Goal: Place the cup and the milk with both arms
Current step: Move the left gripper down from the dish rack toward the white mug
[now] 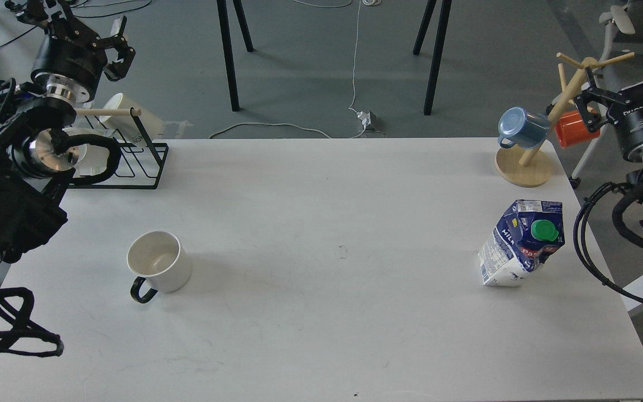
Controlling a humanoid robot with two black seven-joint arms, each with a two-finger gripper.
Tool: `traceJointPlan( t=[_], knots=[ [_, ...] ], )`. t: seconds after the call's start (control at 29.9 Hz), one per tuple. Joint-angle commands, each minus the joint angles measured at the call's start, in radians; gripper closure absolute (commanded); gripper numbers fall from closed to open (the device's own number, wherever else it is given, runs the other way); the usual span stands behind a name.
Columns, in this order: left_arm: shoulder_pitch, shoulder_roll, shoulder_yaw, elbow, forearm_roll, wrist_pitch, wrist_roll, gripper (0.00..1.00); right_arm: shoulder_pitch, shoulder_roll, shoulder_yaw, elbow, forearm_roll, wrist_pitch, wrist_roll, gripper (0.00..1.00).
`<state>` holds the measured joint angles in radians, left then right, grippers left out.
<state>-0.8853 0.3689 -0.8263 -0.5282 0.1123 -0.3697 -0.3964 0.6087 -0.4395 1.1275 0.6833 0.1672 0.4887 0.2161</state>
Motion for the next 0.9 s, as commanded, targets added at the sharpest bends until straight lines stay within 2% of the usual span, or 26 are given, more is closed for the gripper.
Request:
traceJointPlan(
  t=[0.0, 0.23, 0.3, 0.37, 0.5, 0.6, 0.74, 0.87],
  knots=[
    [0.005, 0.001, 0.004, -0.013, -0.006, -0.003, -0.006, 0.00, 0.005, 0.028, 0.002, 0.002, 0.000, 0.000, 0.000, 0.01],
    [0.014, 0.016, 0.018, -0.019, -0.005, -0.009, 0.008, 0.00, 0.005, 0.033, 0.003, 0.010, 0.002, 0.000, 0.006, 0.01],
    [0.043, 0.028, 0.029, -0.036, 0.001, -0.063, 0.017, 0.00, 0.002, 0.033, 0.003, 0.012, 0.002, 0.000, 0.006, 0.01],
    [0.081, 0.094, 0.055, -0.114, 0.009, -0.109, 0.011, 0.00, -0.001, 0.030, 0.002, 0.013, 0.002, 0.000, 0.006, 0.01],
    [0.204, 0.299, 0.127, -0.437, 0.110, -0.095, -0.009, 0.01, -0.006, 0.024, 0.002, 0.015, 0.003, 0.000, 0.008, 0.01],
    [0.287, 0.412, 0.138, -0.622, 0.295, -0.071, -0.012, 0.01, -0.029, 0.022, 0.006, 0.028, 0.008, 0.000, 0.009, 0.01],
    [0.399, 0.517, 0.136, -0.740, 0.588, -0.032, -0.013, 0.01, -0.082, 0.015, 0.054, 0.080, 0.008, 0.000, 0.009, 0.01],
    [0.459, 0.588, 0.134, -0.750, 0.850, -0.026, -0.015, 0.05, -0.119, -0.005, 0.071, 0.110, 0.008, 0.000, 0.009, 0.01]
  ],
)
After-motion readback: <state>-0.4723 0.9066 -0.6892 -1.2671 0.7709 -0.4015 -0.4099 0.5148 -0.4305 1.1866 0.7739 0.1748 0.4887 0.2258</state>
